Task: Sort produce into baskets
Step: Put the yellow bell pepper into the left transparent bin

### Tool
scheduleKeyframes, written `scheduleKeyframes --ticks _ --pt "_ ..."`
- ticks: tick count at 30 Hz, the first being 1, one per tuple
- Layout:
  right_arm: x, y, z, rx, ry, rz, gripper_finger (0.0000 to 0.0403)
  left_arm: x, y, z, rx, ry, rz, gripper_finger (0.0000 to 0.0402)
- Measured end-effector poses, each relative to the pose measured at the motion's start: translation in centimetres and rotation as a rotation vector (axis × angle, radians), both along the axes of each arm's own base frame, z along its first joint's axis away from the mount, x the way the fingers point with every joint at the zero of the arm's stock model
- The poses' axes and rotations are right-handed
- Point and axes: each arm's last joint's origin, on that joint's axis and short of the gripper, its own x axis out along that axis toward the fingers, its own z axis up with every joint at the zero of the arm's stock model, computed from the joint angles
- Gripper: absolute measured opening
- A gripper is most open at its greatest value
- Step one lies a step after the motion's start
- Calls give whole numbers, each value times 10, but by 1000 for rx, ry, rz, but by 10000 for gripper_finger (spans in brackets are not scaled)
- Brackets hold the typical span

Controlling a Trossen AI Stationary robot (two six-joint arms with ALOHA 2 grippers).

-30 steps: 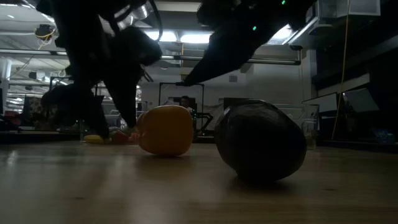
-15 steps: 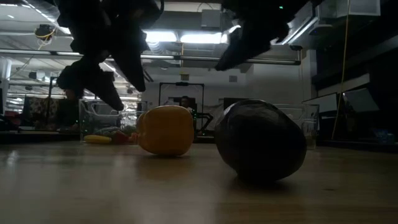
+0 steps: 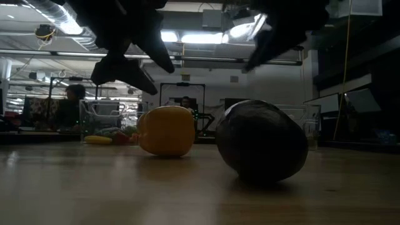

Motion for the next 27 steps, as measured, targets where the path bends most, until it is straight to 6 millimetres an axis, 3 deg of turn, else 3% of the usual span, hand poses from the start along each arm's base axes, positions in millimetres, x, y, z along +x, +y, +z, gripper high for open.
scheduleKeyframes --ticks 5,9,20,27 --pt "-8 4 -30 162 28 15 291 1 0 1 30 -9 -26 237" --pt "-10 16 -43 281 -27 107 291 5 -1 6 75 -72 -68 237" --pt "-13 47 -49 339 -36 263 291 14 -6 18 187 -212 -171 237" --pt "-13 51 -52 325 -30 265 291 15 -4 19 258 -216 -216 237"
